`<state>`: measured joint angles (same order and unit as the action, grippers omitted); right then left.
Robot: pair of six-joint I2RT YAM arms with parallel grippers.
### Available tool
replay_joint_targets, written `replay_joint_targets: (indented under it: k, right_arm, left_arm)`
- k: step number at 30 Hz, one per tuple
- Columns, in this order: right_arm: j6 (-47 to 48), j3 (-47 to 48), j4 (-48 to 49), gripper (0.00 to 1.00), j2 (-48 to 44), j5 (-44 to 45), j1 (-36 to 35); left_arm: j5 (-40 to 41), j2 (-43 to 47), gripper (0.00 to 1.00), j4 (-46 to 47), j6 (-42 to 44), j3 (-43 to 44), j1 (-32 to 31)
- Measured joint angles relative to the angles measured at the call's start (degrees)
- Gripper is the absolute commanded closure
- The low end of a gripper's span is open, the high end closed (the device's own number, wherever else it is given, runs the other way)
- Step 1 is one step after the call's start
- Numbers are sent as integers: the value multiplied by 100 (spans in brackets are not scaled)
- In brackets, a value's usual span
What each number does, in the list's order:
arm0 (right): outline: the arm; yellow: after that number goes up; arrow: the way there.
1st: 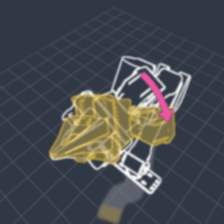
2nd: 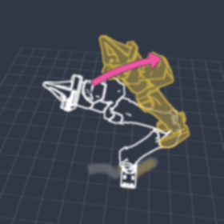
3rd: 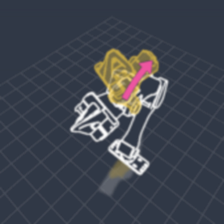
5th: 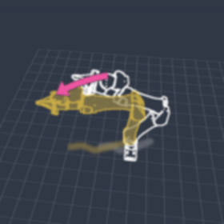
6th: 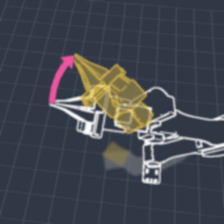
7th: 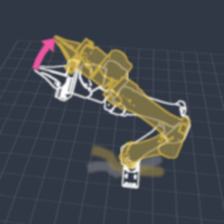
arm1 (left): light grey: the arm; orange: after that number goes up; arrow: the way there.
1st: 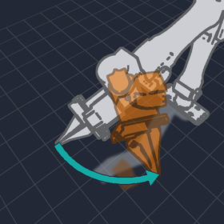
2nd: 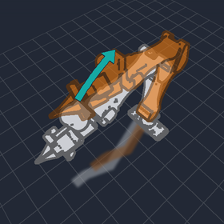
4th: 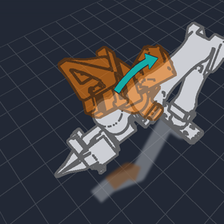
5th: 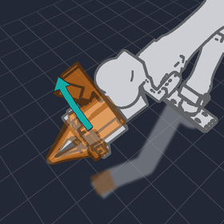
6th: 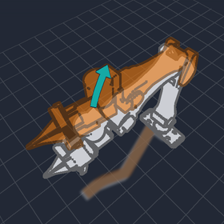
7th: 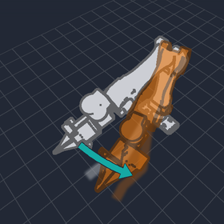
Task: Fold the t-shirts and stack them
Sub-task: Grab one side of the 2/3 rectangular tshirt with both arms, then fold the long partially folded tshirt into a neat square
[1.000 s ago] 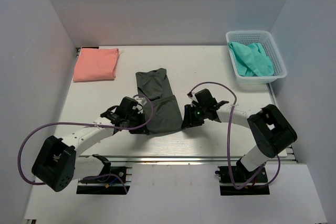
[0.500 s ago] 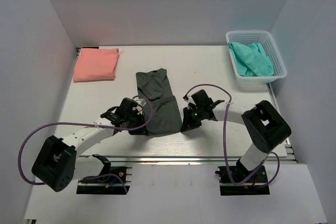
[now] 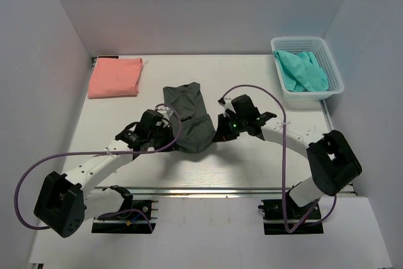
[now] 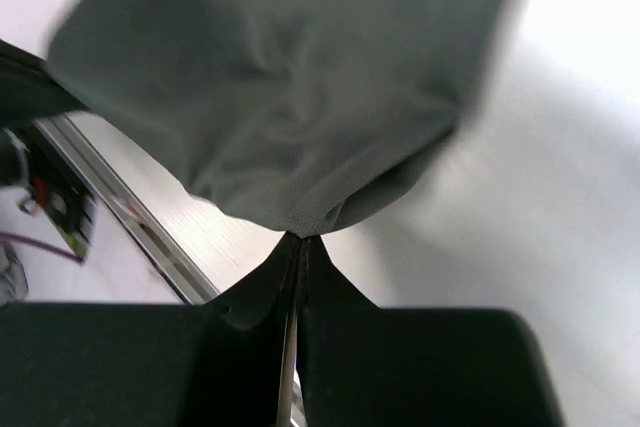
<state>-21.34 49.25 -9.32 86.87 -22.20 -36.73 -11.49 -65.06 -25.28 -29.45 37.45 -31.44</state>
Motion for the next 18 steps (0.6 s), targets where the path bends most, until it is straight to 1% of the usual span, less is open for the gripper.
replay_joint_targets:
  k: [5, 10, 14, 18]
  right_arm:
    - [20, 732, 42, 100, -11, 166, 68]
    - [111, 1392, 2, 100, 20, 413, 227]
    - [251, 2074, 9, 100, 229, 538, 361]
    - [380, 2723, -28, 100, 616, 573, 494]
  left_arm:
    - [564, -59, 100, -83, -155, 570, 81]
    - [1309, -439, 100, -323, -282, 1513, 177]
    - [1788, -824, 100, -487, -291, 2181, 345]
    - [2120, -1187, 100, -647, -273, 2660, 608]
